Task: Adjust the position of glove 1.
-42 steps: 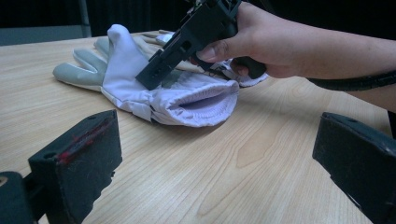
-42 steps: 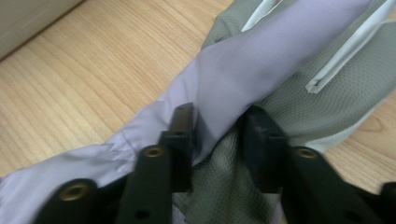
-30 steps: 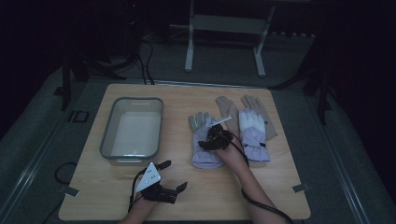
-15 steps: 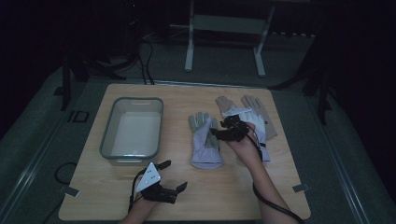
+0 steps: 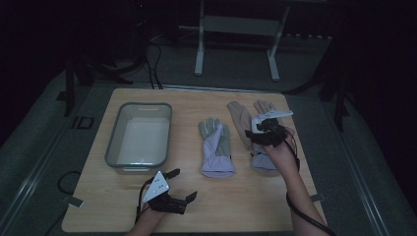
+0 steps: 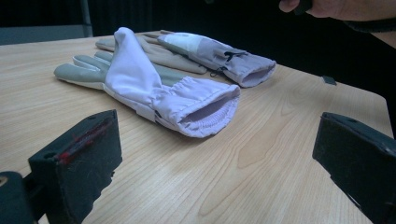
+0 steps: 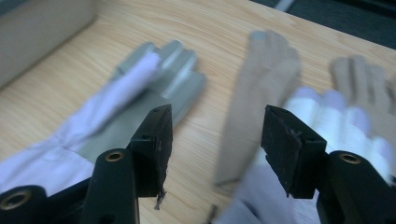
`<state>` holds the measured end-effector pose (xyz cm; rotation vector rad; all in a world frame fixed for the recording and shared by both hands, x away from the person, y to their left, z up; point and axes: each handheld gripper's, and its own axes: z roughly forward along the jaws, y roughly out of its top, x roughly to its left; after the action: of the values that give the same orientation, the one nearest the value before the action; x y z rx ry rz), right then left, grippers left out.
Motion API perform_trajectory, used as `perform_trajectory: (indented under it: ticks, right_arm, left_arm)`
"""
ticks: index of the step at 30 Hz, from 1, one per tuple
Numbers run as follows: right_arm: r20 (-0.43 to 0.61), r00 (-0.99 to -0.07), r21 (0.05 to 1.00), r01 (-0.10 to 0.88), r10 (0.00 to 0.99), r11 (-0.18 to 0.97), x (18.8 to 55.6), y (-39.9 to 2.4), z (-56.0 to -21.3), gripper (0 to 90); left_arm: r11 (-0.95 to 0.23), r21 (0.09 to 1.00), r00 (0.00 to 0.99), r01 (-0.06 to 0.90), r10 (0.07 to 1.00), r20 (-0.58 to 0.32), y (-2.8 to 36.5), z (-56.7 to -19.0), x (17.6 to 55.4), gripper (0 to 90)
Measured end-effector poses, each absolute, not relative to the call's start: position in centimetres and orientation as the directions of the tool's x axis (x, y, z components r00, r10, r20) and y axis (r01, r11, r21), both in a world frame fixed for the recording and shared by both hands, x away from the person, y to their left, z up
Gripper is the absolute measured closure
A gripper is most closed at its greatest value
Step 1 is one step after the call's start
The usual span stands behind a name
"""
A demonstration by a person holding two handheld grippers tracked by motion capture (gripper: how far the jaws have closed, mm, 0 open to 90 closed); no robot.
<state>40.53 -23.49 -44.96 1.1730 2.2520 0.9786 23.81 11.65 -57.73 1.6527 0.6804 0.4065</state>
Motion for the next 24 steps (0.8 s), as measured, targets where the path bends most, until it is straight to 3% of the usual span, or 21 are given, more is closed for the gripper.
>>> perform_trajectory:
  ticks: [11,24]
  right_arm:
    - [-0.019,-0.463,0.731,0.598,0.886,0.328,41.0,-27.6,-45.5,43.0]
    - [0.053,-0.381,0.666,0.703,0.923,0.252,42.6,-30.2,-50.1,42.1]
  left_arm:
    - [-0.084,0.974,0.764,0.209,0.636,-0.109,11.7,-57.7,23.8,1.5]
    - [-0.087,0.974,0.766,0.209,0.634,-0.108,11.6,-57.7,23.9,1.5]
